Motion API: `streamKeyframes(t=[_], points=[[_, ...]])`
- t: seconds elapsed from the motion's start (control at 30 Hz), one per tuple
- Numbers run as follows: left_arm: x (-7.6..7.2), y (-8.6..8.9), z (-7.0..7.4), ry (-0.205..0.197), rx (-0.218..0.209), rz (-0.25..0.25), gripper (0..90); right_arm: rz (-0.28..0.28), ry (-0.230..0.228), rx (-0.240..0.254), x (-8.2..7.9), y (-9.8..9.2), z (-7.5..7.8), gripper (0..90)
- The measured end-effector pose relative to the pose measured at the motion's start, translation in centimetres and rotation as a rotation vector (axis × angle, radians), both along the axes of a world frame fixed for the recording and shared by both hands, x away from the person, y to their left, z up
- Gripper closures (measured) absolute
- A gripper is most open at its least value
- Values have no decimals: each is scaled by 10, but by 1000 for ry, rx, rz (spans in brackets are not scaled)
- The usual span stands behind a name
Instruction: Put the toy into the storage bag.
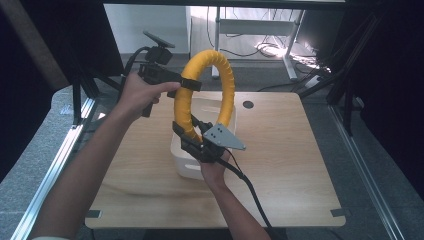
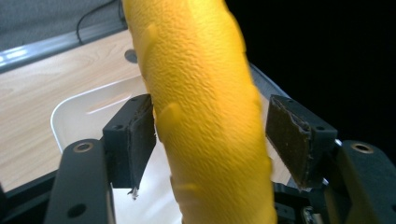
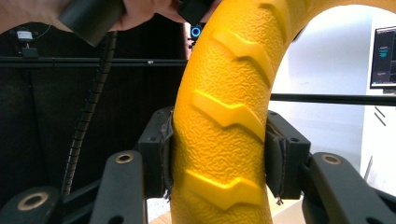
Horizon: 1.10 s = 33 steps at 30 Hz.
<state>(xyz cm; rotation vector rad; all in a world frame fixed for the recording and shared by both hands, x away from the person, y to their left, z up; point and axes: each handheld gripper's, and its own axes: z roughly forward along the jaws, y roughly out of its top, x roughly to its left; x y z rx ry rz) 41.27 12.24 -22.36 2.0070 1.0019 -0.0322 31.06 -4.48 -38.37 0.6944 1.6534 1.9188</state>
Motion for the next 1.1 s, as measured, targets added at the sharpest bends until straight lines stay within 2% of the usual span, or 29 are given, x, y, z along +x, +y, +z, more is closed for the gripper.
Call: streamKeyframes(t=[0.07, 0.17, 0.47, 0.73, 0.93, 1.1], points=[[3, -2, -2, 17, 6, -3, 370, 3, 0, -5, 0, 0, 0, 505], [5, -3, -2, 25, 8, 9, 451, 5, 4, -13, 0, 1, -1, 505], [10, -8, -2, 24, 57, 23, 468, 9, 25, -25, 5, 2, -3, 503], [11, -16, 0, 11, 58, 39, 481, 7, 37, -23, 9, -1, -1, 499], [13, -21, 1, 14, 51, 53, 484, 6, 50, -16, 11, -3, 1, 492], [17, -29, 1, 16, 60, 60, 486, 6, 59, -13, 14, -7, 2, 484]])
